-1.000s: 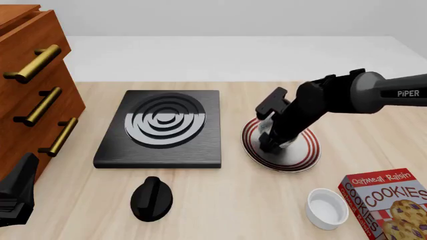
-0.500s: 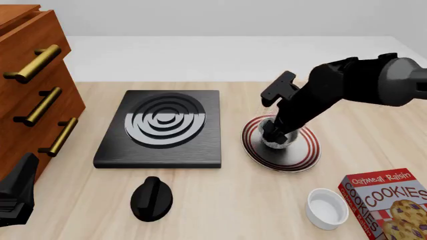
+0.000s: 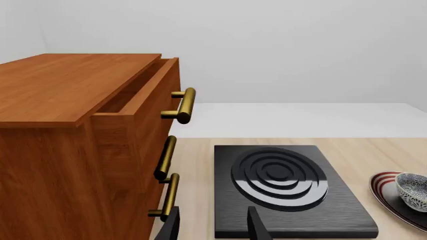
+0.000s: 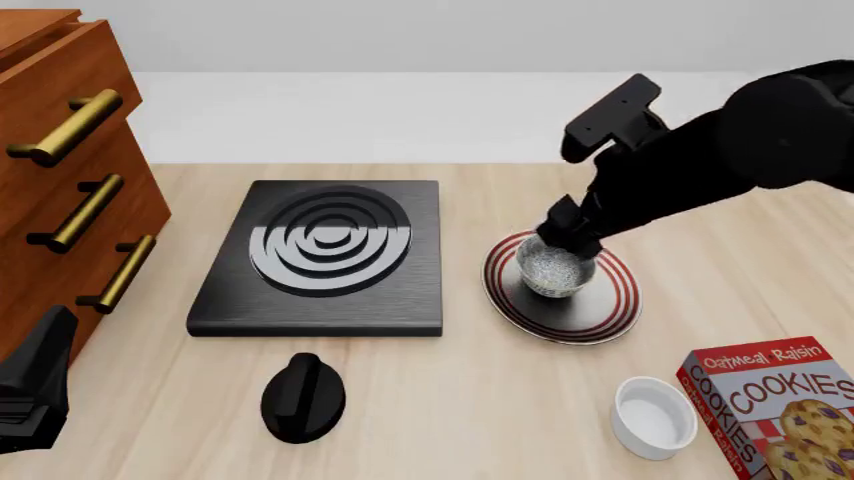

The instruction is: Pick the akita bowl on the ramekin and place it on the plate.

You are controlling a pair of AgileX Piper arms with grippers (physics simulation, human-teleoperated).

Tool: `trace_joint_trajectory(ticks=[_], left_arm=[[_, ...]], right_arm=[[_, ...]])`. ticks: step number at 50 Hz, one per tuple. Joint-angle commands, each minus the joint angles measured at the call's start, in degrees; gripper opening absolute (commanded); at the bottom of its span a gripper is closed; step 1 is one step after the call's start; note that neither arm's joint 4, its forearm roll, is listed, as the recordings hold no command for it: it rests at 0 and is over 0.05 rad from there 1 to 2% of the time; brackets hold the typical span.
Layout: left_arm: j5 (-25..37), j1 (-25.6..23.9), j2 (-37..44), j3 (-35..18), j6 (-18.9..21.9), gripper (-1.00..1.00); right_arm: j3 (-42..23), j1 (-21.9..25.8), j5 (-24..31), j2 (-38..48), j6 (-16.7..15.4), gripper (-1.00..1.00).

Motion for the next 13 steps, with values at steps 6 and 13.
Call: trace_joint_trajectory(ticks=[6, 13], left_arm=[[0.00, 0.00, 0.00, 0.00, 0.00, 1.00], [0.00, 0.00, 0.00, 0.00, 0.00, 1.00]], right_arm=[[10.64, 1.18, -4.05, -16.76, 6.46, 1.00], [13.98, 0.99, -4.10, -25.53, 11.55, 1.00]])
